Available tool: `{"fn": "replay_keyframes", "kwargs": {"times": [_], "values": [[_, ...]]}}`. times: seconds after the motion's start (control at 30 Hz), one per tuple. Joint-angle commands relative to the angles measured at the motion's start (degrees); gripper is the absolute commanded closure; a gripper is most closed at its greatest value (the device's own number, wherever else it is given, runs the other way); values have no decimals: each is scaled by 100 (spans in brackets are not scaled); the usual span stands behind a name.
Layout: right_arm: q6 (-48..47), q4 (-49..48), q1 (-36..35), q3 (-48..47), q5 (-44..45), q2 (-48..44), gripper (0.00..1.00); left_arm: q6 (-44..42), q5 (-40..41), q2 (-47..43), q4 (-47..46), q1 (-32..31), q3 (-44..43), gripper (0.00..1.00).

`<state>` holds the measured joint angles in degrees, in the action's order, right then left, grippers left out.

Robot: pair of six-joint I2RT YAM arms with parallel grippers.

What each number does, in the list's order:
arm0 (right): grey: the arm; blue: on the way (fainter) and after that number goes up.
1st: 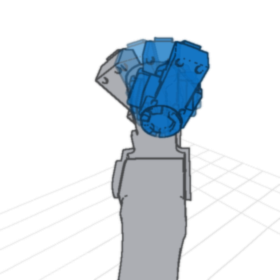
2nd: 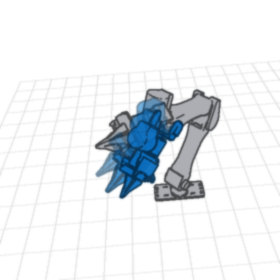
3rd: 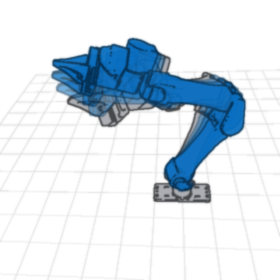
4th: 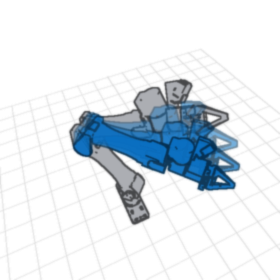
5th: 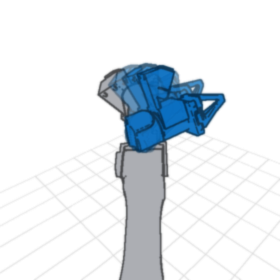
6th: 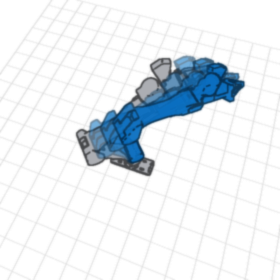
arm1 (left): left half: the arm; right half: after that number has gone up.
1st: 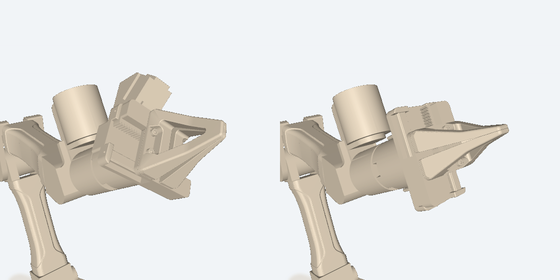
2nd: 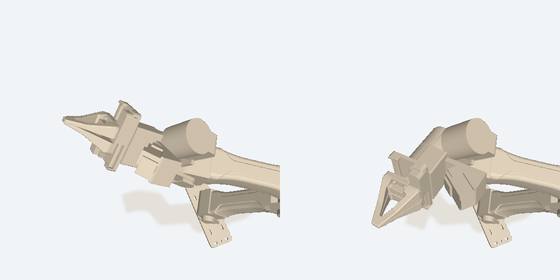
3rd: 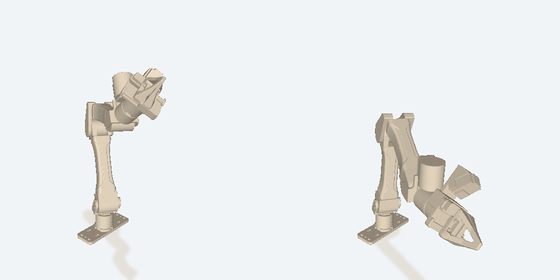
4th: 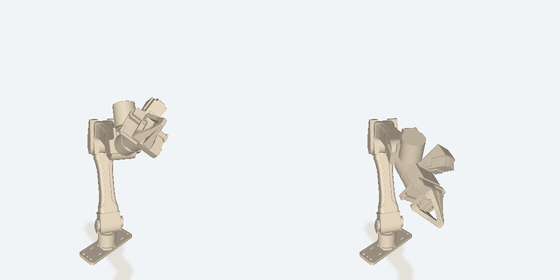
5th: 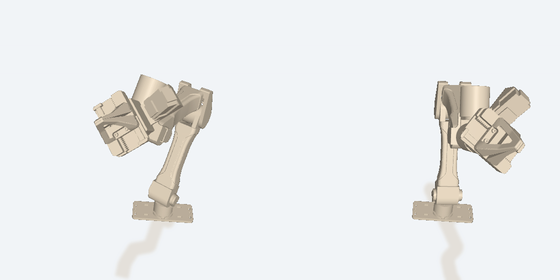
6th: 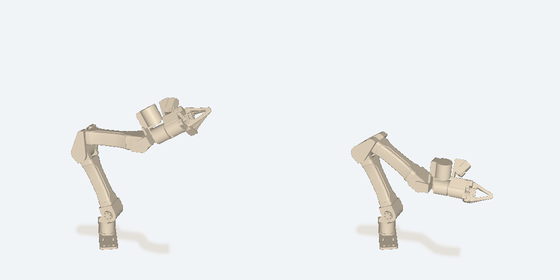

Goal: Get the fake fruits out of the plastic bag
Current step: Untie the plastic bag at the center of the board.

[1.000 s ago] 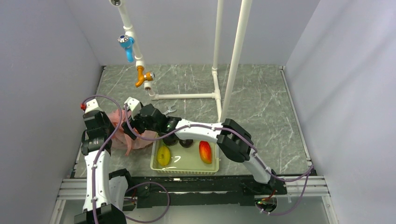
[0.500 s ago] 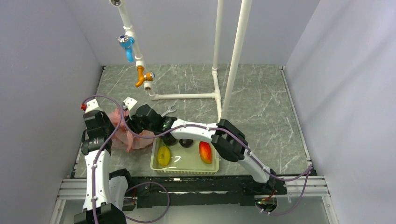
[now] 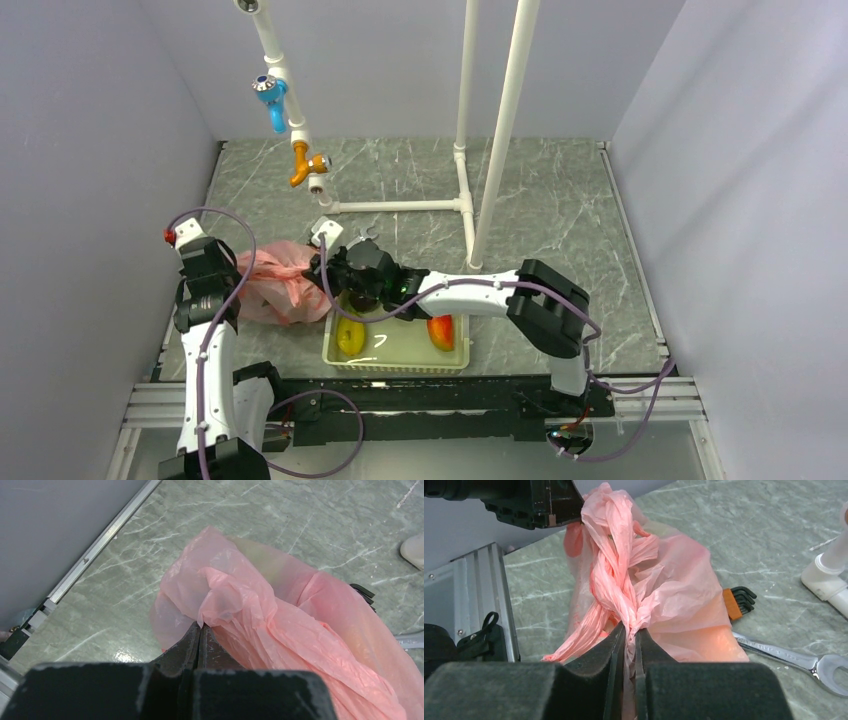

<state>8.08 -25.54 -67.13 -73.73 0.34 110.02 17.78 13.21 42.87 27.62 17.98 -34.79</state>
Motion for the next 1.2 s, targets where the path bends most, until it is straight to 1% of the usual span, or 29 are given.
{"fn": "replay_keyframes", "kwargs": {"times": [0.0, 0.03, 0.1, 0.23, 0.3, 0.4, 0.43, 0.5, 0.6, 0.67, 0.77, 0.83, 0.93, 1.0, 1.03, 1.1, 1.17], "values": [[-70, -642, 40, 133, -1, -136, 87, 38, 459, -119, -98, 39, -160, 100], [-79, -493, 34, 5, 1, -71, 85, 10, 424, -120, -103, 37, -160, 100], [-131, -155, 29, -249, -110, 14, 77, -37, 340, -129, -107, 39, -160, 100], [-176, 242, 19, -692, -171, 175, 48, -115, 194, -169, -123, 39, -152, 100], [-249, 327, 16, -926, -232, 279, 28, -130, 153, -174, -142, 38, -143, 100], [-338, 738, 1, -1493, -219, 557, 8, -147, 121, -158, -136, 39, -151, 100], [-371, 913, -8, -1746, -195, 674, 5, -148, 118, -149, -136, 39, -158, 100], [-449, 1334, -32, -2234, -126, 917, 3, -149, 112, -144, -134, 39, -160, 100], [-614, 1678, -141, -2680, 114, 1174, 3, -145, 124, -140, -125, 39, -160, 100], [-676, 1691, -206, -2737, 337, 1213, 4, -135, 130, -139, -125, 37, -160, 100], [-751, 1560, -262, -2592, 387, 1146, 12, -126, 147, -122, -125, 39, -167, 100], [-755, 1464, -290, -2484, 434, 1104, 19, -125, 147, -99, -118, 38, -177, 100], [-755, 1428, -325, -2451, 524, 1100, 33, -126, 147, -56, -101, 39, -195, 100], [-755, 1459, -333, -2459, 657, 1102, 52, -121, 161, -58, -98, 34, -200, 100], [-755, 1426, -333, -2421, 746, 1078, 60, -118, 164, -59, -91, 37, -196, 100], [-755, 1350, -333, -2315, 849, 1003, 64, -117, 188, -73, -90, 36, -195, 100], [-755, 1266, -332, -2178, 908, 913, 73, -109, 199, -87, -94, 36, -187, 100]]}}
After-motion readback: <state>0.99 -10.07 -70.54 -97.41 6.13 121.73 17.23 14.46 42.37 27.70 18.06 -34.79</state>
